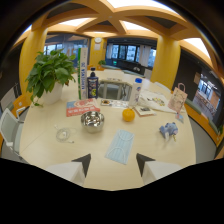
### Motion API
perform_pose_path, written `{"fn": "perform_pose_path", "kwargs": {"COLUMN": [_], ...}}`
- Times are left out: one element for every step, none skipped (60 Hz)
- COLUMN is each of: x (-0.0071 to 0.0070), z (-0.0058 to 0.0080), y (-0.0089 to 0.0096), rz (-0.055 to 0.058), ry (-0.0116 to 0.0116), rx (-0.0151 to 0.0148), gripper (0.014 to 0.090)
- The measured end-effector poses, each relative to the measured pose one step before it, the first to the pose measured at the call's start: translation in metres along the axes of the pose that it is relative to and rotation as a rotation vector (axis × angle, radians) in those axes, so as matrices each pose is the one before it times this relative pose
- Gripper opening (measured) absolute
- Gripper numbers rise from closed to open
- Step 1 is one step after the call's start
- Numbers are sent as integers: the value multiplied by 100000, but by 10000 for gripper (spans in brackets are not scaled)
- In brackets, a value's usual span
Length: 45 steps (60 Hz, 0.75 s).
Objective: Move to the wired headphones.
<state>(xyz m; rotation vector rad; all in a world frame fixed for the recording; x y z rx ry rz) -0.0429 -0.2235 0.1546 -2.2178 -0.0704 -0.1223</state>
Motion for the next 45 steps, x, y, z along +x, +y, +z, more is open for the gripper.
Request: {"fn": "perform_pose_path", "kwargs": {"x": [-1029,-983,-1042,-1027,-991,-986,-949,-982,-968,-939,-997,-858,-834,-716,-699,-652,-631,-580,-593,-462,-462,-425,-401,-349,-290,-251,-190,-153,-232,-241,-186,-149,-137,-131,-126,-109,-13,-38,-51,-35,-29,-14,13,-33,-8], "z": [121,162,234,198,246,265,288,337,364,410,422,436,486,550,558,575,596,734,564,601,587,591,588,549,544,525,662,443,408,362,338,273,215,180,169,134,68,9,35,16,8,0,3,84,-36], "y": [95,74,86,53,25,-28,-69,-79,-97,-229,-37,-131,-135,-252,-159,-154,-173,-194,-67,-138,-148,-158,-150,-136,-100,-67,-37,-22,5,9,8,8,-8,-35,-39,-17,-68,-19,-32,-26,-17,-1,23,5,62], "rz": [-123,-86,-99,-120,-112,-80,-67,-48,51,59,4,-34,-85,-146,-184,-62,103,236,126,208,301,375,352,212,-32,-50,35,-115,-89,-99,-57,37,135,129,113,220,30,113,106,86,-21,-72,-101,-52,-7], "ry": [-792,-715,-724,-601,-761,-810,-896,-784,-789,-742,-456,-568,-489,-632,-342,-253,-191,-141,217,152,82,27,-5,35,140,236,126,142,-38,-87,-36,34,85,30,-63,-127,9,-6,35,37,45,87,109,99,54], "rx": [-135,-139,-117,-134,-64,-52,6,100,199,179,365,370,329,228,188,146,157,90,172,156,148,151,196,240,204,96,69,-204,-278,-274,-239,-209,-192,-119,-59,59,-91,-86,-72,-20,20,-24,-118,-189,-113], "gripper": [864,864,863,862,864,863,863,863,864,865,866,867,866,865,866,863,865,863,861,864,861,863,864,864,862,864,863,862,863,863,863,862,864,861,864,861,861,863,864,860,859,863,860,862,864]}}
